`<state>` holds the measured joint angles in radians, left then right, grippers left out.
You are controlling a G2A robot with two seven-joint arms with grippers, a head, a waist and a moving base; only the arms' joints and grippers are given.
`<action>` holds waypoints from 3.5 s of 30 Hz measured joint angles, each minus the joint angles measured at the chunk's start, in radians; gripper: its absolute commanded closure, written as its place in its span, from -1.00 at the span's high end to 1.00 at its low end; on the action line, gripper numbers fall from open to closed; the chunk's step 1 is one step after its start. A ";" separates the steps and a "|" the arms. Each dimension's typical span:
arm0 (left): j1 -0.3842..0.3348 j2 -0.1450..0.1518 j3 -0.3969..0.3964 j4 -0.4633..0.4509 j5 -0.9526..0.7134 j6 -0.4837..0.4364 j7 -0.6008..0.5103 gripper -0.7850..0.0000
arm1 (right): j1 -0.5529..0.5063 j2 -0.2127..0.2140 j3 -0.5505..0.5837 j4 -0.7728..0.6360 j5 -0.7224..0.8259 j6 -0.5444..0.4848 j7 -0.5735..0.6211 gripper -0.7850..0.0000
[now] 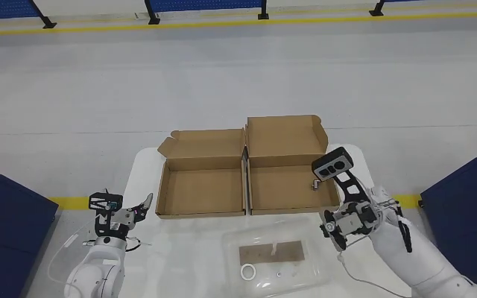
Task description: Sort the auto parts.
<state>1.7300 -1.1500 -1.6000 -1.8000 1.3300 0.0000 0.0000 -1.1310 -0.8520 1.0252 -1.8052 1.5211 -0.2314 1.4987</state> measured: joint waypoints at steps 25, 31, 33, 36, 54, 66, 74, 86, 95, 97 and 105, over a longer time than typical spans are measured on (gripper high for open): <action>0.000 0.000 0.000 0.000 0.000 0.000 0.000 1.00 | -0.064 -0.072 -0.037 -0.017 0.239 0.104 -0.021 -1.00; 0.000 0.000 0.000 0.000 0.000 0.000 0.000 1.00 | -0.076 -0.093 -0.035 -0.014 0.266 0.136 -0.005 -1.00; 0.000 0.000 0.000 0.000 0.000 0.000 0.000 1.00 | -0.081 -0.101 -0.034 -0.015 0.270 0.143 -0.005 -1.00; 0.000 0.000 0.000 0.000 0.000 0.000 0.000 1.00 | -0.085 -0.110 -0.028 -0.015 0.262 0.149 -0.008 -1.00; 0.000 0.000 0.000 0.000 0.000 0.000 0.000 1.00 | -0.120 -0.130 0.060 -0.034 0.047 0.177 -0.045 -1.00; 0.000 0.000 0.000 0.000 0.000 0.000 0.000 1.00 | -0.148 -0.177 0.076 -0.043 0.325 0.190 -0.028 -1.00; 0.000 0.000 0.000 0.000 0.000 0.000 0.000 1.00 | -0.151 -0.195 0.100 -0.037 0.290 0.202 -0.040 -1.00; 0.000 0.000 0.000 0.000 0.000 0.000 0.000 1.00 | -0.158 -0.205 0.152 -0.031 0.087 0.230 -0.056 -1.00; 0.000 0.000 0.000 0.000 0.000 0.000 0.000 1.00 | -0.169 -0.218 0.169 -0.039 0.070 0.250 -0.058 -1.00; 0.000 0.000 0.000 0.000 0.000 0.000 0.000 1.00 | -0.171 -0.222 0.170 -0.042 0.084 0.254 -0.058 -1.00; 0.000 0.000 0.000 0.000 0.000 0.000 0.000 1.00 | -0.175 -0.243 0.173 -0.054 0.189 0.265 -0.051 -1.00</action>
<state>1.7300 -1.1500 -1.6000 -1.8000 1.3300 0.0000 0.0000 -1.3064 -1.0946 1.1978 -1.8597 1.7096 0.0333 1.4481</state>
